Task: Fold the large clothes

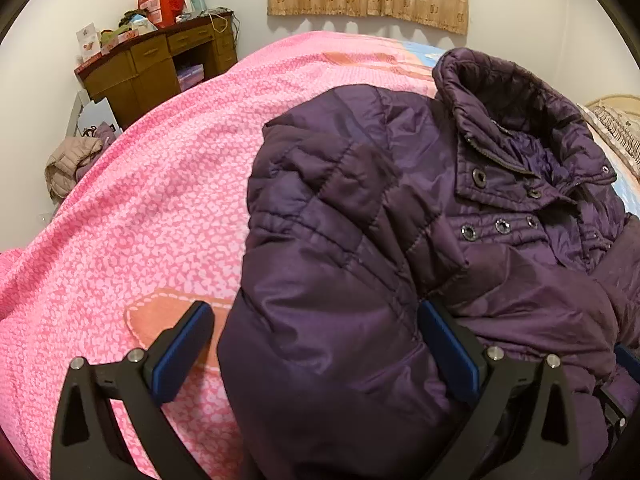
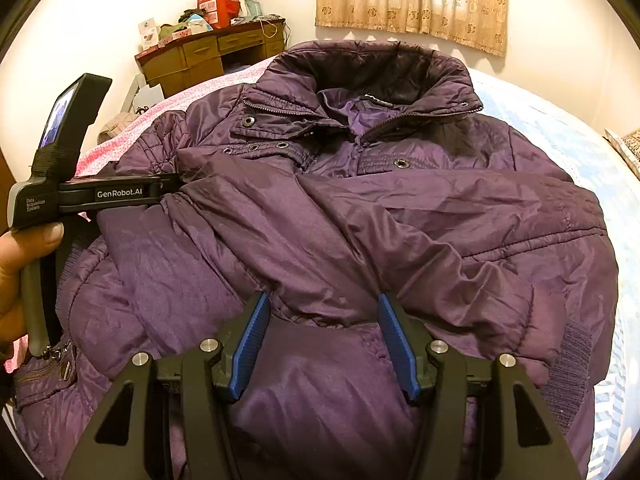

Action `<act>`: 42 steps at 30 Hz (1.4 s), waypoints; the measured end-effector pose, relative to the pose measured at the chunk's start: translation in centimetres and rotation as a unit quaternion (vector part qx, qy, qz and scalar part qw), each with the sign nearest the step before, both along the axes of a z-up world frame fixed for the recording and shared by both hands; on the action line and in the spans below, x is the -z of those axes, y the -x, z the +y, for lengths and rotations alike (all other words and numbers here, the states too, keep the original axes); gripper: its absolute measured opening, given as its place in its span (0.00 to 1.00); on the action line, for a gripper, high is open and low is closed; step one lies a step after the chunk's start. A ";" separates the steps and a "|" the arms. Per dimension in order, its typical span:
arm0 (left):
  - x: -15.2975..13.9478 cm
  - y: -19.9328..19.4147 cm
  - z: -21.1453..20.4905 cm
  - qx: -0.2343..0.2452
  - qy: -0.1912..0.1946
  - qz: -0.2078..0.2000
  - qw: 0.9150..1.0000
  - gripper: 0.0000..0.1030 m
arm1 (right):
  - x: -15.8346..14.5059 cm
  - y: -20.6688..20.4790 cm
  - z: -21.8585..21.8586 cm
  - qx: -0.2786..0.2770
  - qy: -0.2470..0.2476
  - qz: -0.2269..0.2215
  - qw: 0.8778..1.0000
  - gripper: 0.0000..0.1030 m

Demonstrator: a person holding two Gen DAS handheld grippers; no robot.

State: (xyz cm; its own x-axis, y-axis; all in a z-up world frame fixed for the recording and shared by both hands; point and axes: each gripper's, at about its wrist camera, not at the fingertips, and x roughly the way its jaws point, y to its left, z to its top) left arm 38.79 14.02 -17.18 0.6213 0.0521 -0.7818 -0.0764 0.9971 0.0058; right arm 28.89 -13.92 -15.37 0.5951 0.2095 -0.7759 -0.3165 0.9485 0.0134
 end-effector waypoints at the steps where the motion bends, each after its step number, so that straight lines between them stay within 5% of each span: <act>1: -0.1 0.1 -0.1 0.000 -0.001 0.000 1.000 1.00 | 0.0 0.0 0.0 0.000 0.000 0.000 1.000 0.56; 16: -0.8 0.6 0.3 -0.005 0.004 0.002 1.000 1.00 | -0.5 0.2 0.3 0.001 0.003 -0.008 1.000 0.56; 19: -2.6 2.2 0.1 -0.018 -0.012 -0.012 1.000 1.00 | -2.3 1.1 -1.2 -0.004 -0.024 0.001 1.000 0.56; 22: -5.4 5.4 -1.4 0.007 -0.014 -0.071 0.997 1.00 | -4.3 2.8 -3.9 0.022 -0.057 -0.033 0.998 0.63; 25: -5.9 6.9 -4.8 0.061 -0.023 -0.079 0.995 1.00 | -2.9 2.2 -4.7 0.013 -0.039 0.007 0.999 0.63; 29: -2.5 6.5 -8.4 0.086 -0.108 -0.047 0.989 1.00 | -1.5 1.6 -3.5 -0.001 0.008 0.014 1.000 0.64; 33: -2.6 6.2 -7.8 0.101 -0.101 -0.033 0.989 1.00 | -1.7 1.2 -3.0 -0.029 0.039 0.032 0.998 0.65; 35: -3.9 6.6 -7.4 0.122 -0.106 -0.038 0.986 1.00 | -3.6 0.9 -3.4 -0.060 0.037 0.051 0.996 0.65; 38: -7.8 6.4 -5.9 0.138 -0.065 -0.061 0.987 1.00 | -7.4 -0.3 -5.1 -0.057 0.003 0.018 0.998 0.65; 42: -11.7 2.3 -5.5 0.138 -0.037 -0.090 0.986 1.00 | -11.2 -7.2 -7.3 -0.029 0.013 -0.034 0.999 0.65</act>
